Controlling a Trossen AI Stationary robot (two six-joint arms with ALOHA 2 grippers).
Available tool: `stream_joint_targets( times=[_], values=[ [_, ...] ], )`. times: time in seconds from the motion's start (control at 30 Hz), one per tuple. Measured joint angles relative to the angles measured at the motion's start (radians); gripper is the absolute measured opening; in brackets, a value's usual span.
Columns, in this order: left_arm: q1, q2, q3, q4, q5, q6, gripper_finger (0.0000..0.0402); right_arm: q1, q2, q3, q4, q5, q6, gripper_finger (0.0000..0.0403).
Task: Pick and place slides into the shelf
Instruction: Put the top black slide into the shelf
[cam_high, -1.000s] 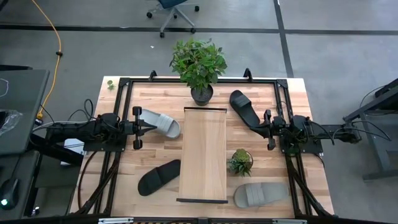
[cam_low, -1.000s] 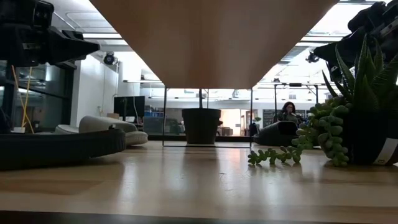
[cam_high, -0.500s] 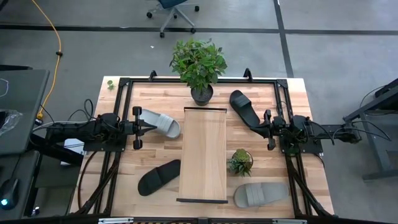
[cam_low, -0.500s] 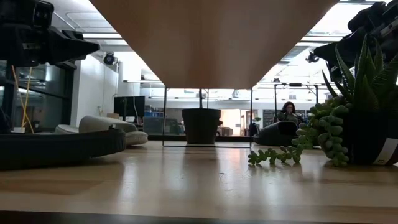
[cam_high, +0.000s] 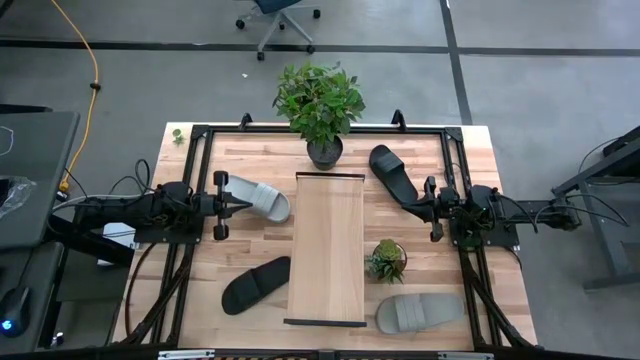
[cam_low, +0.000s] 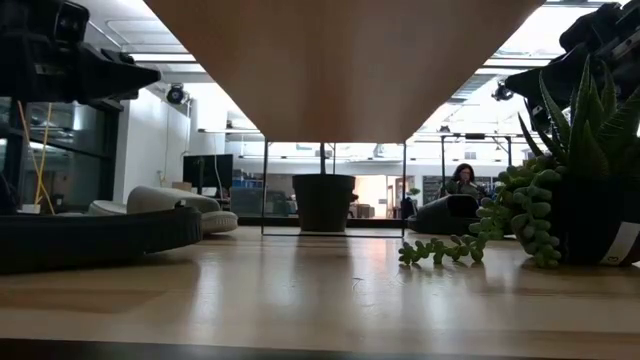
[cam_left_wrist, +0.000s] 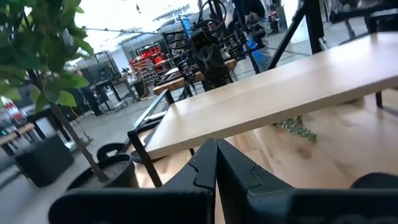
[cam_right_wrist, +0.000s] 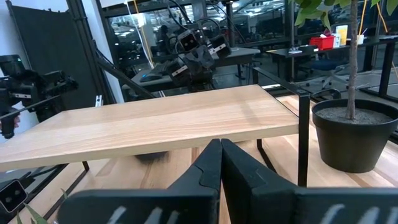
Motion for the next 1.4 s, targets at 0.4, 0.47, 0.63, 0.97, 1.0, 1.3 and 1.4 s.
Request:
stream_joint_targets(
  times=[0.4, 0.47, 0.63, 0.97, 1.0, 1.3, 1.4],
  values=[
    [0.000, 0.000, 0.000, 0.000, 0.003, -0.361, 0.0001, 0.000, 0.000, 0.002, 0.014, 0.111, 0.012, 0.0000],
    [0.000, 0.000, 0.000, 0.000, 0.003, -0.454, 0.0001, 0.000, 0.000, 0.002, 0.036, 0.105, 0.109, 0.0000],
    [0.000, 0.000, 0.000, 0.001, -0.016, -0.628, 0.0001, 0.000, 0.000, 0.003, 0.099, 0.135, 0.496, 0.0000],
    [0.000, 0.000, 0.000, 0.003, -0.021, -0.637, 0.0001, 0.000, 0.000, 0.004, 0.116, 0.222, 1.074, 0.0000],
    [0.000, 0.000, 0.000, 0.003, -0.021, -0.636, 0.0001, 0.000, 0.000, 0.004, 0.116, 0.241, 1.118, 0.0000],
    [0.000, 0.000, 0.000, 0.002, -0.024, -0.634, 0.0001, 0.000, 0.000, 0.004, 0.182, 0.524, 1.325, 0.0000],
    [0.000, 0.000, 0.000, 0.002, -0.024, -0.634, 0.0001, 0.000, 0.000, 0.005, 0.305, 0.563, 1.229, 0.0000]
  ],
)
